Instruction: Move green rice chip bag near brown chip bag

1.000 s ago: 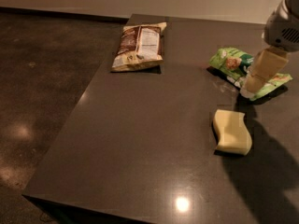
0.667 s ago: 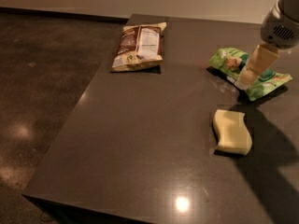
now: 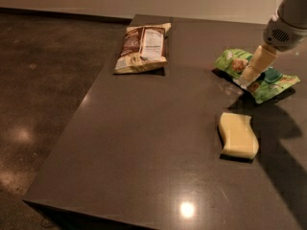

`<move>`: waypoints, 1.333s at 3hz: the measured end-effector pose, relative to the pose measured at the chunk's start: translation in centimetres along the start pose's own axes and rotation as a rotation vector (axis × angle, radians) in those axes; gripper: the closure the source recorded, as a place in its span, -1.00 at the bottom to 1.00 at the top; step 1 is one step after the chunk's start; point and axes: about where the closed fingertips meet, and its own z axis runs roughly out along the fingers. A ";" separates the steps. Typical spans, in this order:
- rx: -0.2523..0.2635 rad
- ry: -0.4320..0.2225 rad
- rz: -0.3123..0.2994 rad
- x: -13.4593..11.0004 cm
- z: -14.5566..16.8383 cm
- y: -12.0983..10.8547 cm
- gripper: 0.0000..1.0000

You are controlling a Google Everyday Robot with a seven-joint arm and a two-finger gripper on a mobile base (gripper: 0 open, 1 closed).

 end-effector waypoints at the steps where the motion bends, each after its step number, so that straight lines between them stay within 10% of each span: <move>1: -0.011 0.019 0.037 -0.2 1.9 -1.6 -1.00; 3: -0.033 0.043 0.065 -0.8 4.4 -3.0 -1.00; 4: -0.058 0.047 0.058 -1.3 5.1 -3.0 -0.67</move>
Offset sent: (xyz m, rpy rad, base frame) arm 0.0449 -0.0229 -0.0334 0.0080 0.0659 -0.0863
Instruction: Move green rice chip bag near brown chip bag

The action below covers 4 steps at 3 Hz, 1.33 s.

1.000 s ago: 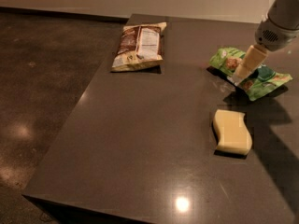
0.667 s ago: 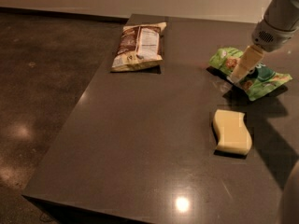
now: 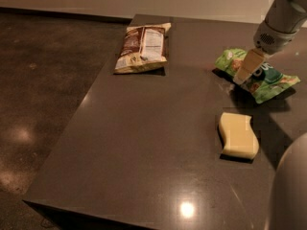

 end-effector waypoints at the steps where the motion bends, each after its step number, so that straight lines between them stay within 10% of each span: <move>1: -0.019 -0.001 -0.009 -0.3 0.3 0.2 -0.20; 4: -0.086 -0.098 -0.138 -5.3 -1.7 3.0 1.00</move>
Offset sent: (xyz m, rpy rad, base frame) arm -0.0051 0.0152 0.0097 0.0409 0.0323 0.0730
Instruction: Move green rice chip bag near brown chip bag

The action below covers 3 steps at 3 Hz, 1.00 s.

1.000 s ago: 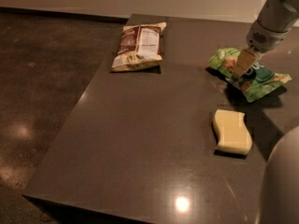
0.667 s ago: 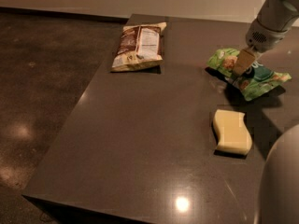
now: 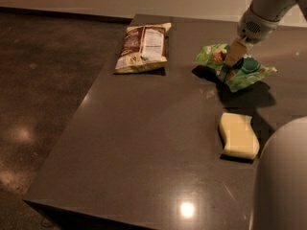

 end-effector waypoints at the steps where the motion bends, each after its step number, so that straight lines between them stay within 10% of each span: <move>1: -0.023 -0.058 -0.060 -3.8 -0.4 1.1 1.00; 3: -0.054 -0.123 -0.146 -9.6 -0.1 3.1 0.63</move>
Offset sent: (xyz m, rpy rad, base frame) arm 0.0294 0.0954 0.0405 0.1095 -0.0269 0.1937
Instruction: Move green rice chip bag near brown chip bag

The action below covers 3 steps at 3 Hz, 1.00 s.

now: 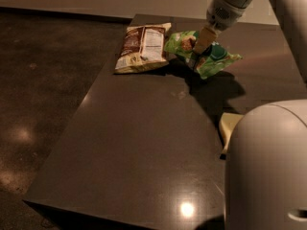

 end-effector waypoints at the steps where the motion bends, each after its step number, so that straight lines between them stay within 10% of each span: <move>1: -0.024 -0.019 -0.030 -1.7 0.7 0.9 0.17; 3: -0.041 -0.060 -0.074 -3.0 1.2 1.9 -0.74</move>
Offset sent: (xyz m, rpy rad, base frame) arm -0.0295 0.0477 0.0027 0.0731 -0.0039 0.1642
